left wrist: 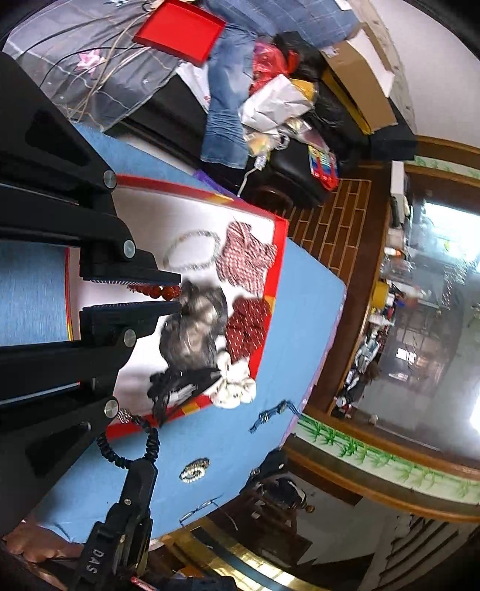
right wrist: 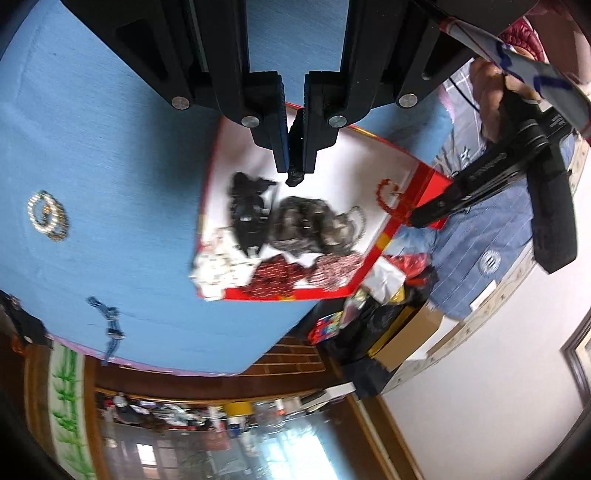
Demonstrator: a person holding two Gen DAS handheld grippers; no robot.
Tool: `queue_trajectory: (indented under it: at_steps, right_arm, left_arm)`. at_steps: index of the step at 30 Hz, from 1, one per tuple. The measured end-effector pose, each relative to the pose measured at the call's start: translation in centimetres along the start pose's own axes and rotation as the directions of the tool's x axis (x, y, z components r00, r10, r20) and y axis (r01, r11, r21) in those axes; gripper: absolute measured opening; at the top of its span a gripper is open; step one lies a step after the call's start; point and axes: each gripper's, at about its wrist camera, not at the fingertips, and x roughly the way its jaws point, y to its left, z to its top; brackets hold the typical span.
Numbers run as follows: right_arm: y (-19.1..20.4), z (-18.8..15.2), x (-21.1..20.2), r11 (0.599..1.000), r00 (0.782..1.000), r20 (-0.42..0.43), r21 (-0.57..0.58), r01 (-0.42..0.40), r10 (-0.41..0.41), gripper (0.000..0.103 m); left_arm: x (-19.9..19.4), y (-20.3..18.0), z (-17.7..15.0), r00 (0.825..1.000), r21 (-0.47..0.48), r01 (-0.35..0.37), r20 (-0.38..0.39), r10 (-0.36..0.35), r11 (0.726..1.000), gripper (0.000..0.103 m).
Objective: Organize jewelry
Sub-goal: 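Carry both bracelets into the red box and open both tools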
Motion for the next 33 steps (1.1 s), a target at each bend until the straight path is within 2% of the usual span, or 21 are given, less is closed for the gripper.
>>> queue_trajectory:
  at_steps: [9,21,33]
  right_arm:
    - [3.4,0.6,5.4,0.998,0.996,-0.078,-0.038,-0.048,0.045,0.008]
    - [2.4,0.4,10.1,1.000,0.988,-0.155,-0.013,0.022,-0.023,0.008]
    - [4.2,0.0,13.2,0.999,0.978,-0.207,-0.042,0.008,-0.017,0.009]
  left_arm:
    - [2.0,2.9,-1.1,0.999,-0.042,-0.025,-0.046,0.023,0.999,0.007]
    - [3.9,5.0,-2.6,0.995,-0.057,-0.056,-0.090,0.051,0.997,0.007]
    - [3.7,5.6,-2.8,0.994,-0.047,-0.069,-0.085,0.065,0.996,0.007]
